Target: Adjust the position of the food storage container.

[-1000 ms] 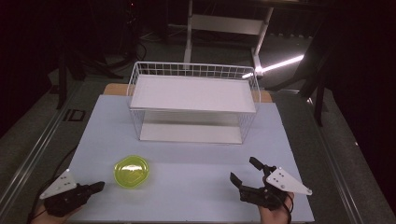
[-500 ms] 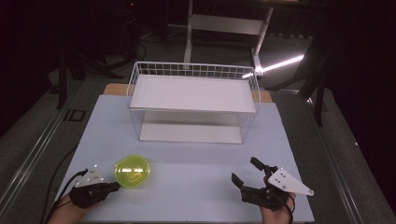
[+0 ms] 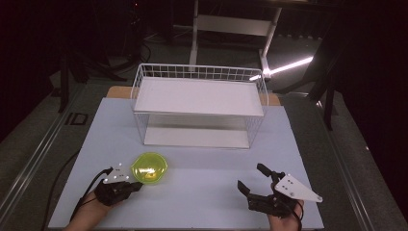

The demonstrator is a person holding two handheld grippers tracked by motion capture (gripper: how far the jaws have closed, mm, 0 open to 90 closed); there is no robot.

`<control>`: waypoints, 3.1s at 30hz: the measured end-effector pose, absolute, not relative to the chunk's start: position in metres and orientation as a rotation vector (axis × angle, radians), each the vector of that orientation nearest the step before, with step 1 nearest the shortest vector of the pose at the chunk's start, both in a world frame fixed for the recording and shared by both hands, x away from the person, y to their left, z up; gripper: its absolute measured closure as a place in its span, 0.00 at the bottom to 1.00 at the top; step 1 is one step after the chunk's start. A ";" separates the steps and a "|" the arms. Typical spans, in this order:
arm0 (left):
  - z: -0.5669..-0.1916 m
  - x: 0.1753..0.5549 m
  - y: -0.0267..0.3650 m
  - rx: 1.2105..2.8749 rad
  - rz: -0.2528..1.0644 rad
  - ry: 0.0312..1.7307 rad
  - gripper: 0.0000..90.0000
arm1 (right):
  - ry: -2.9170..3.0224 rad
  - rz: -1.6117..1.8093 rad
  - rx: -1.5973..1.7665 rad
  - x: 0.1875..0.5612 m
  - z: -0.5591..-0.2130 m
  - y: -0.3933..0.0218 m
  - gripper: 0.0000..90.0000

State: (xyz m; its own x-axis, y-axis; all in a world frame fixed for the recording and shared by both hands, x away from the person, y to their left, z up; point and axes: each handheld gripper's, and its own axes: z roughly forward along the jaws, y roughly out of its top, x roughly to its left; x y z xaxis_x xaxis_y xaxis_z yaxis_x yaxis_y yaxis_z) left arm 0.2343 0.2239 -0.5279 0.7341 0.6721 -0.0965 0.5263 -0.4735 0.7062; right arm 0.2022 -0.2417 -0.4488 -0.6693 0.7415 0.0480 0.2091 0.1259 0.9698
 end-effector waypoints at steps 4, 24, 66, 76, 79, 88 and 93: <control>-0.526 0.231 0.226 2.192 0.252 0.900 1.00 | 1.967 1.568 0.905 0.202 -0.449 -0.241 0.16; -0.530 0.267 0.237 2.127 0.299 1.069 1.00 | 1.992 1.587 0.906 0.204 -0.450 -0.242 0.16; -0.534 0.297 0.148 2.175 0.170 0.965 1.00 | 2.028 1.577 0.905 0.207 -0.454 -0.241 0.16; -0.532 0.302 0.115 2.190 0.155 0.911 1.00 | 2.022 1.580 0.902 0.207 -0.454 -0.244 0.16; -0.532 0.304 0.111 2.186 0.152 0.912 1.00 | 2.023 1.580 0.900 0.207 -0.454 -0.244 0.16; -0.532 0.312 0.093 2.182 0.131 0.896 1.00 | 2.027 1.580 0.893 0.207 -0.454 -0.244 0.16; -0.533 0.313 0.081 2.196 0.124 0.873 1.00 | 2.036 1.580 0.892 0.207 -0.454 -0.243 0.16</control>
State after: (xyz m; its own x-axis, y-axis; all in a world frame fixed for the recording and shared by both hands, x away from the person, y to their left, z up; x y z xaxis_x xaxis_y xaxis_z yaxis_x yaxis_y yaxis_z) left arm 0.3134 0.0813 -0.5329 0.7622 0.6233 -0.1748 0.5500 -0.4813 0.6825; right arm 0.2067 -0.2430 -0.4543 -0.7105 0.7009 0.0619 0.2343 0.1527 0.9601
